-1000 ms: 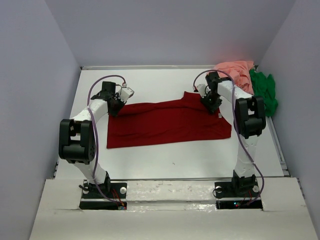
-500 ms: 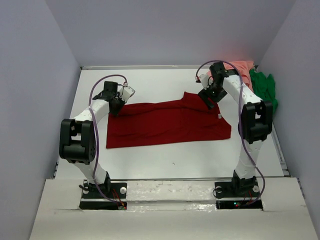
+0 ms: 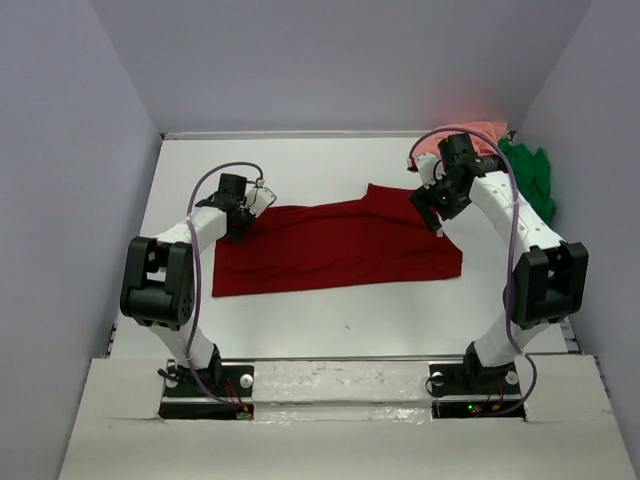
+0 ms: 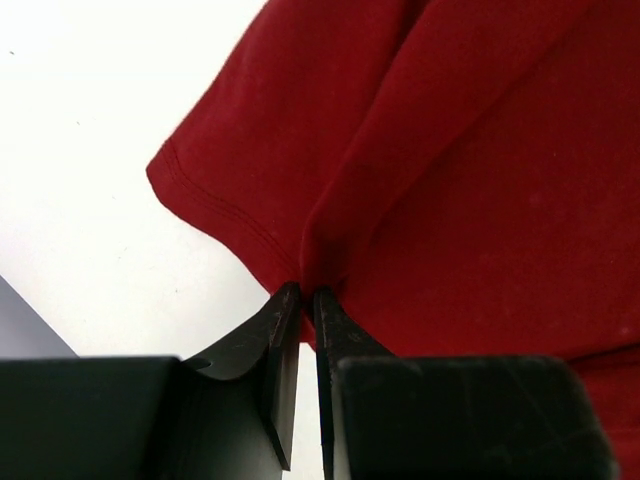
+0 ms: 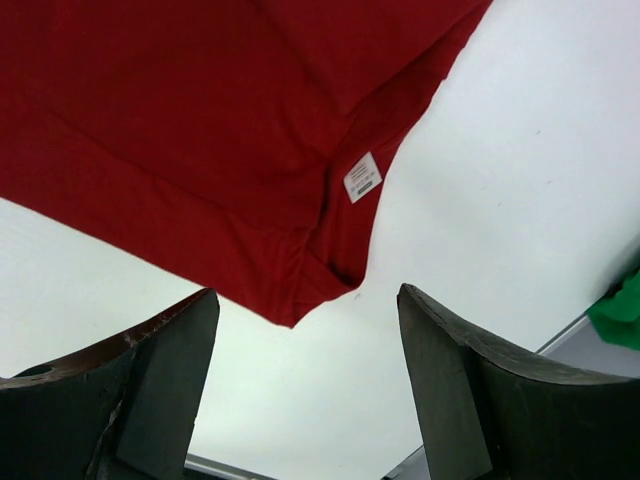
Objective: Fold and stack the t-shirts
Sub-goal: Fold the other side of the tshirt into a rectangle
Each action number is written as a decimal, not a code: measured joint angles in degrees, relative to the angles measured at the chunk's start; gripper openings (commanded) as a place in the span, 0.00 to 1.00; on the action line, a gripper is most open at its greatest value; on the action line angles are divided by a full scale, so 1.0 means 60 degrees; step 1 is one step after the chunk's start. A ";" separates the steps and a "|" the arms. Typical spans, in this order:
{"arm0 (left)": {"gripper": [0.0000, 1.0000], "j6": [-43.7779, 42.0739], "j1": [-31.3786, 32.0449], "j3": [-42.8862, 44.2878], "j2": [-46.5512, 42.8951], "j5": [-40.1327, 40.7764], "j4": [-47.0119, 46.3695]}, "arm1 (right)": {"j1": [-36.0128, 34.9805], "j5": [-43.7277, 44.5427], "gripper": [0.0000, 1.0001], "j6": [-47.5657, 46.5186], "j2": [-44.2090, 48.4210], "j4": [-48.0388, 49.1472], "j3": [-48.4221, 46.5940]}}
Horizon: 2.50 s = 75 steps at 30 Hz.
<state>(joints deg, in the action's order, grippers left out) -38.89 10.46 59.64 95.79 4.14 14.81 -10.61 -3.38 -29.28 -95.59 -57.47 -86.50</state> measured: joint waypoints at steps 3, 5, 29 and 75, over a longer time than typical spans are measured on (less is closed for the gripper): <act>0.21 -0.0098 0.0015 -0.0157 -0.0051 0.0168 -0.0040 | 0.0000 0.0000 0.77 0.0186 0.0146 0.0040 0.0317; 0.20 -0.0157 0.0015 -0.0219 -0.0084 0.0302 -0.0062 | 0.0000 0.0000 0.77 0.0277 0.0168 0.0131 0.0419; 0.02 -0.0175 0.0463 -0.1151 -0.0423 0.0688 -0.0288 | 0.0000 -0.0331 0.76 0.0641 0.0550 0.1319 0.1260; 0.60 -0.0146 -0.0699 0.0426 -0.1541 0.0539 0.0317 | 0.0000 -0.1763 0.51 0.0699 -0.6513 0.2554 -0.5020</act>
<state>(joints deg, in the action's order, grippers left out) -39.77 6.26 62.19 86.54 7.38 16.71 -10.61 -13.96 -25.08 -134.67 -42.15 -116.62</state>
